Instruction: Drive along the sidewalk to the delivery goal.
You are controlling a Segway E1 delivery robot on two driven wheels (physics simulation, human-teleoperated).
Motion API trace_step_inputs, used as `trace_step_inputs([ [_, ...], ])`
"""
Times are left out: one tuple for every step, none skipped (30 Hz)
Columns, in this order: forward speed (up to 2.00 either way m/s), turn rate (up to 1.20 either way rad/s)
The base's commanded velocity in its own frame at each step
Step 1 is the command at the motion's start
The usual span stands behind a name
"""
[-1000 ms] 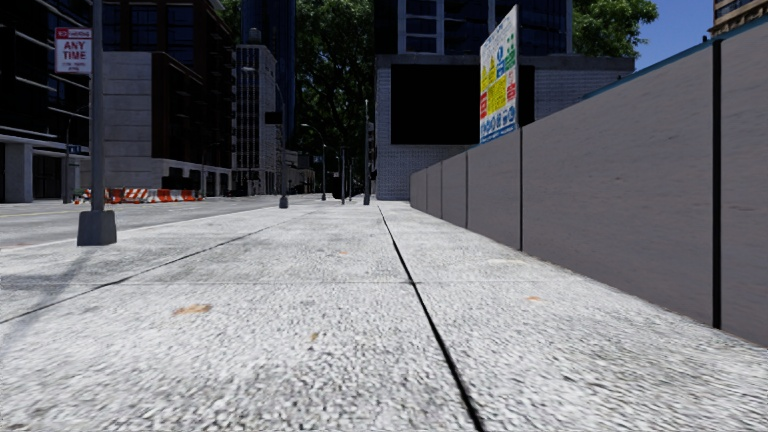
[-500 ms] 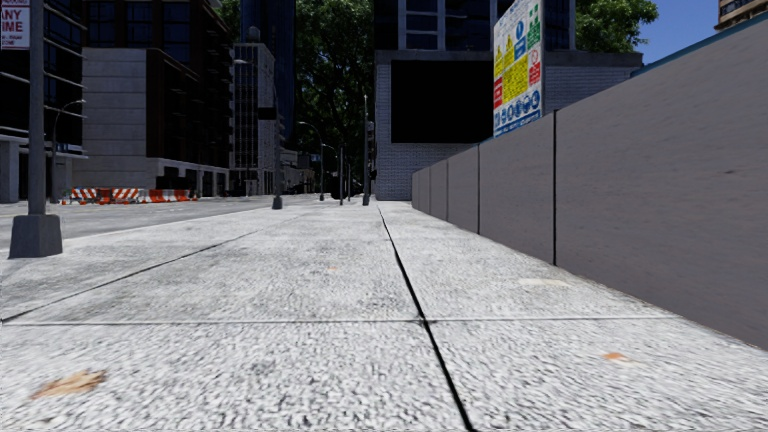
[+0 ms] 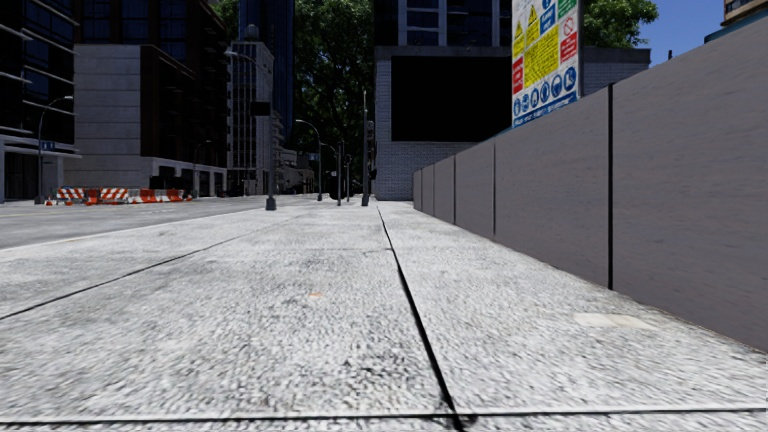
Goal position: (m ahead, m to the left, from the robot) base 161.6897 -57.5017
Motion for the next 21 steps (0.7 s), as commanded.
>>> trace_step_inputs([
  [2.0,0.0],
  [2.0,0.0],
  [2.0,0.0],
  [2.0,0.0],
  [2.0,0.0],
  [2.0,0.0],
  [2.0,0.0],
  [2.0,0.0],
  [2.0,0.0],
  [2.0,0.0],
  [2.0,0.0],
  [2.0,0.0],
  [2.0,0.0],
  [2.0,0.0],
  [2.0,0.0],
  [2.0,0.0],
  [2.0,0.0],
  [2.0,0.0],
  [2.0,0.0],
  [2.0,0.0],
  [2.0,0.0],
])
